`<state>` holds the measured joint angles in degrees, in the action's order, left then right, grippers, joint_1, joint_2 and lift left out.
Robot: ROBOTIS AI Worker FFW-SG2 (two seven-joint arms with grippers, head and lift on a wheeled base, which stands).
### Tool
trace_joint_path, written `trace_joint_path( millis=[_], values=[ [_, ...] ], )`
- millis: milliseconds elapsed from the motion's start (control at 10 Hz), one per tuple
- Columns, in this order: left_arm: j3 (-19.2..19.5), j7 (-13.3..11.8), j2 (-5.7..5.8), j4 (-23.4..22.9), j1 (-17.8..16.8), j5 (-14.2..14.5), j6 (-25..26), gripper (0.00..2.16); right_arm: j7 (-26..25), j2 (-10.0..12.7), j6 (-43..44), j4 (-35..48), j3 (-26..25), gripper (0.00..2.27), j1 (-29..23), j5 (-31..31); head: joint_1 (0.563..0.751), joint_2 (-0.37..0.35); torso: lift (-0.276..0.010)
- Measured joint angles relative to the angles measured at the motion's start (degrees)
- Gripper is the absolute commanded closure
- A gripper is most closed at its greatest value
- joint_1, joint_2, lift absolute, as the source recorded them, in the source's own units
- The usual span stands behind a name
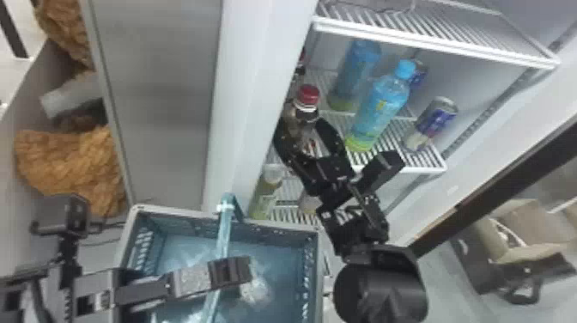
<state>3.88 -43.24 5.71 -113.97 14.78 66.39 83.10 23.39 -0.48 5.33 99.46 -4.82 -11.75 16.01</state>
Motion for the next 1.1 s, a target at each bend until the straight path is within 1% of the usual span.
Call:
trace_joint_path(
  millis=[500,800,900,1100],
  values=[
    [-0.12,0.09,0.35,0.0,-0.02,0.17,-0.13,1.21,-1.51,-0.68,-0.55,-2.86,1.91,0.11,4.0,0.36,0.695,-0.286,0.0],
    [-0.05,0.09,0.46,0.0,0.1,0.33,-0.14,1.21,-1.78,-0.86,-1.87,-4.18,2.19,0.13,5.48,0.63,0.695,-0.278,0.0],
    [-0.1,0.09,0.51,0.0,0.09,0.34,-0.15,1.21,-1.87,-0.89,-2.28,-4.4,2.19,0.2,5.76,0.75,0.695,-0.277,0.0],
    [-0.21,0.09,0.53,0.0,0.02,0.42,-0.27,1.21,-2.04,-0.92,-2.85,-4.37,2.18,0.93,5.89,1.21,0.695,-0.278,0.0]
  ],
)
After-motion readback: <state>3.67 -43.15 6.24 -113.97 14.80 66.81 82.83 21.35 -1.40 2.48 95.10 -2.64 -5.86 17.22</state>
